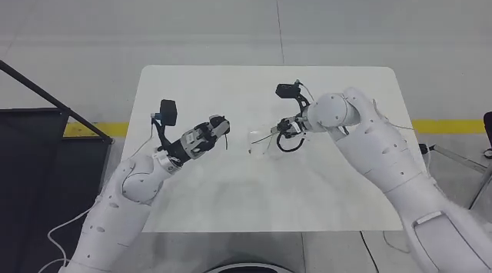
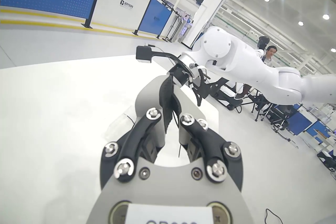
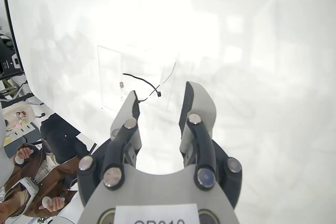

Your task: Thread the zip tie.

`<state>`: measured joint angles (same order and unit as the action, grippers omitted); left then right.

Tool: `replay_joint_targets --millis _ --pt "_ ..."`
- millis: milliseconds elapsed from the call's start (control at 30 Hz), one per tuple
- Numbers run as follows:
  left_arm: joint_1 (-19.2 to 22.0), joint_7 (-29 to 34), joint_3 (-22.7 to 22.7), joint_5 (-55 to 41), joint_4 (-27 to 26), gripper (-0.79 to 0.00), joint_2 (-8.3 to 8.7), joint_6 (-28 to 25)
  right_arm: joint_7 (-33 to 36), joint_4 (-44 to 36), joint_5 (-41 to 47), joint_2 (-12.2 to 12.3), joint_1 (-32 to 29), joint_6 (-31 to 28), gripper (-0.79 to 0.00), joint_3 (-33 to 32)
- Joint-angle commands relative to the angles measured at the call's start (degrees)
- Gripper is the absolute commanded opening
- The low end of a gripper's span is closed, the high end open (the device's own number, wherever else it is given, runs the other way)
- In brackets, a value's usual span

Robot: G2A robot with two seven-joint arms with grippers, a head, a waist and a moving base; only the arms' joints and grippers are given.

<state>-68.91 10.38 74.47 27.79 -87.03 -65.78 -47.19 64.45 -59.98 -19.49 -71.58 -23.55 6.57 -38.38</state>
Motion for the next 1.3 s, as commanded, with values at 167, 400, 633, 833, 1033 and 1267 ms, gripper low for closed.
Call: replay_joint_targets --millis 167,400,633,833,1033,1267 --pt "0.0 0.0 0.0 0.0 0.0 -0.785 0.0 0.0 -0.2 2.8 -0.1 -1.4 1.4 -0.4 -0.665 1.3" --pt "0.0 0.0 0.0 0.0 0.0 -0.785 0.0 0.0 -0.2 4.7 0.0 -2.4 2.2 -1.0 -0.77 1.7" --pt "0.0 0.0 0.0 0.0 0.0 -0.785 0.0 0.0 -1.6 4.8 0.3 -2.3 1.8 -2.6 -0.785 0.0" --pt "0.0 0.0 0.0 0.0 0.0 -0.785 0.0 0.0 -3.5 1.5 0.8 -0.9 -0.4 -4.3 -0.785 -3.8" --pt "-1.5 -4.9 -0.1 7.0 -3.1 -0.785 -0.3 4.5 -5.6 -6.4 2.7 2.4 -7.3 -7.9 -0.785 -12.0" --pt "-3.7 -16.6 -1.8 22.3 -4.9 -0.785 -0.99 9.5 -5.8 -21.4 3.3 6.7 -20.6 -10.0 -0.785 -23.8"
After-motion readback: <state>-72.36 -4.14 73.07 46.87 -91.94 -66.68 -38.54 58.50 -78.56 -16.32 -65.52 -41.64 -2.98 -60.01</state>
